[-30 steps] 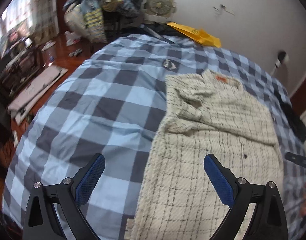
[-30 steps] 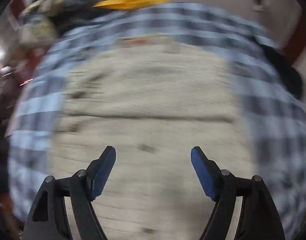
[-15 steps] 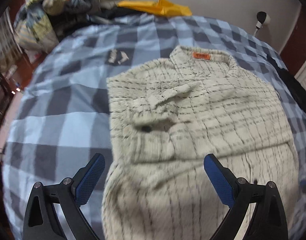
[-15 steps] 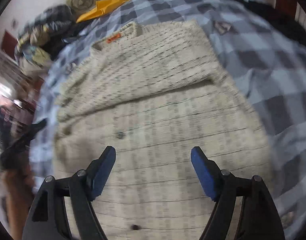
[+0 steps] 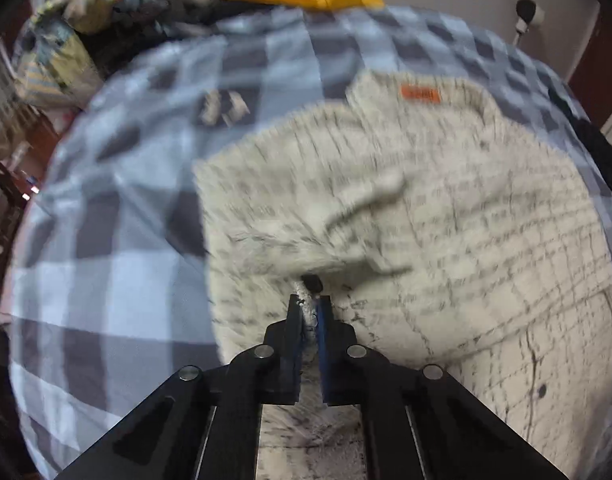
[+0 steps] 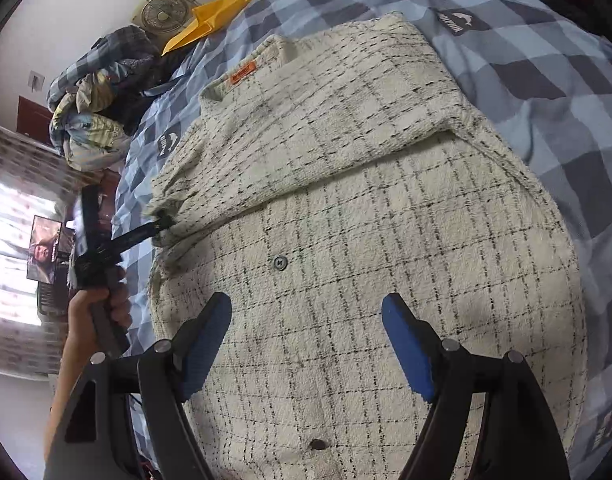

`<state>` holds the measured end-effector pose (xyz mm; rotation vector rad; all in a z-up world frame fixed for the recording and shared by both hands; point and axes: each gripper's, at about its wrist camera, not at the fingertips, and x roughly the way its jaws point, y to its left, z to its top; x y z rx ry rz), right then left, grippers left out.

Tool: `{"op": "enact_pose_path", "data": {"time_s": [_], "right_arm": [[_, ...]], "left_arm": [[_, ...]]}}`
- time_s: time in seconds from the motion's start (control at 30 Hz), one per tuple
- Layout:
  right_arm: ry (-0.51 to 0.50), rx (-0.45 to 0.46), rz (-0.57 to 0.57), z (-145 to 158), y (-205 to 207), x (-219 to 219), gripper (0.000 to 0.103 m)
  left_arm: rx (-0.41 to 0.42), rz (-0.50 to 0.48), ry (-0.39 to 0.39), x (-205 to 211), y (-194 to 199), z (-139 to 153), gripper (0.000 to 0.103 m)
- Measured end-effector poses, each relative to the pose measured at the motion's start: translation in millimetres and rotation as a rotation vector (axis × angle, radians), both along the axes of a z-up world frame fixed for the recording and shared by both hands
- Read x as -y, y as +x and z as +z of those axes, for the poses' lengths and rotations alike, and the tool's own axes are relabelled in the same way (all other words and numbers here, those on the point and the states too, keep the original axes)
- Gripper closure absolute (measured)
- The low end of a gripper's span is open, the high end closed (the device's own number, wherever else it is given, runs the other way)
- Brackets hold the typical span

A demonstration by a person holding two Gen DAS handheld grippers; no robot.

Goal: Fold small clothes
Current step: 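Grasp the folded side edge with the left gripper and straighten it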

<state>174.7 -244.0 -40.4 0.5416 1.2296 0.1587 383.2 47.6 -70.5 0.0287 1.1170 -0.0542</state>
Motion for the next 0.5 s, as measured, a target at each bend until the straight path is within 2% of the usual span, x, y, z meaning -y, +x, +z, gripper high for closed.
{"op": "enact_pose_path", "data": {"time_s": [0.1, 0.2, 0.33, 0.37, 0.47, 0.5], "right_arm": [[0.03, 0.0, -0.019, 1.1, -1.9, 6.8, 0.028], [0.044, -0.004, -0.029, 0.4, -2.3, 9.9, 0.028], [0.044, -0.01, -0.03, -0.5, -2.7, 10.4, 0.028], [0.048, -0.01, -0.029, -0.3, -2.9, 10.0, 0.028], [0.049, -0.004, -0.023, 2.2, -2.6, 9.2, 0.028], [0.046, 0.0, -0.022, 3.0, -1.9, 8.8, 0.028]], "left_arm": [[0.081, 0.007, -0.028, -6.6, -3.4, 30.2, 0.097], [0.101, 0.002, -0.018, -11.3, -8.0, 38.4, 0.097], [0.014, 0.056, -0.011, -29.1, -11.4, 3.9, 0.097], [-0.001, 0.079, 0.016, -33.5, -12.9, -8.7, 0.097], [-0.074, 0.127, 0.182, -38.9, -17.4, -46.2, 0.097], [-0.1, 0.127, 0.195, -41.0, -18.9, -52.0, 0.097]]}}
